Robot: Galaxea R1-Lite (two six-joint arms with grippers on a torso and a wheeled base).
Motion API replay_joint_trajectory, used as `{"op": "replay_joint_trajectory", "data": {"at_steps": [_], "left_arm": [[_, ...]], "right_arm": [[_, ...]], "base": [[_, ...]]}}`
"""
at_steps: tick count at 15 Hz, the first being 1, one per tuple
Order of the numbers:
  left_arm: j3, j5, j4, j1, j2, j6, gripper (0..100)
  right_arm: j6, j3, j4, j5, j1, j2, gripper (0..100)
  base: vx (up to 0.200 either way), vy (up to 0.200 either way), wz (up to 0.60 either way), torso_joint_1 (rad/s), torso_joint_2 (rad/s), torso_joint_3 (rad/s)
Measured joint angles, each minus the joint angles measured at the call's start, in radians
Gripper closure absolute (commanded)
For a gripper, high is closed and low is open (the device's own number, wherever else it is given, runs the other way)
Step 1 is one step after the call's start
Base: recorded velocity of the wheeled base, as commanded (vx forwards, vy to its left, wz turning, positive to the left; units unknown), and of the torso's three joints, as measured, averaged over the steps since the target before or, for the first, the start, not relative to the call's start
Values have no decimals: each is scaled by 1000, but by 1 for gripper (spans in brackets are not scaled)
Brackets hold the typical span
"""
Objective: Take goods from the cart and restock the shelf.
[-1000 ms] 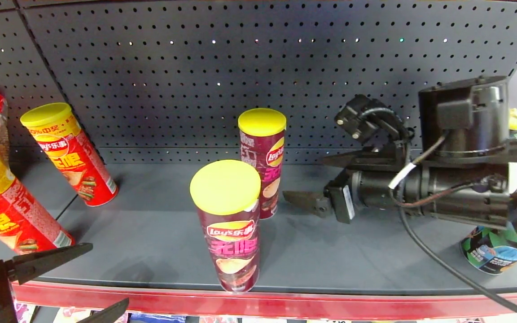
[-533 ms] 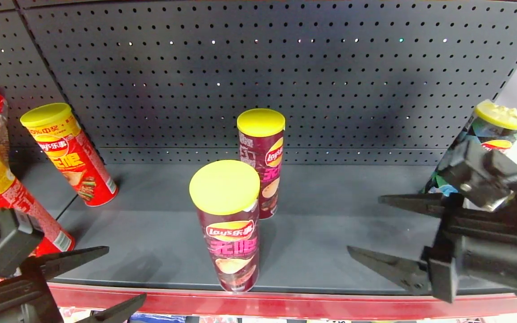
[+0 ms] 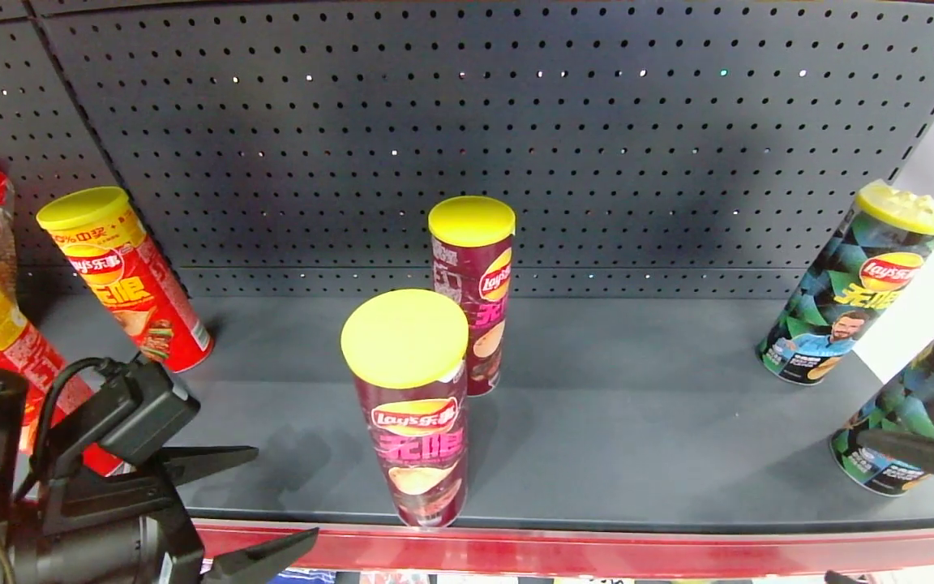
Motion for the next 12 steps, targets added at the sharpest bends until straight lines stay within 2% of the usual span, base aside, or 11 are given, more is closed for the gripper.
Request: {"op": "replay_joint_trajectory", "data": {"at_steps": [3, 9, 12], "left_arm": [[-14, 5, 1, -21, 55, 0, 0], [-59, 43, -4, -22, 128, 0, 0], [-80, 43, -41, -26, 169, 0, 0]], "right_arm": [[1, 4, 0, -1, -93, -75, 0], [57, 6, 20, 1, -360, -177, 0], [78, 0, 93, 1, -409, -224, 0]], "base": [[0, 0, 0, 0, 0, 0], [0, 0, 0, 0, 0, 0], [0, 0, 0, 0, 0, 0]]}}
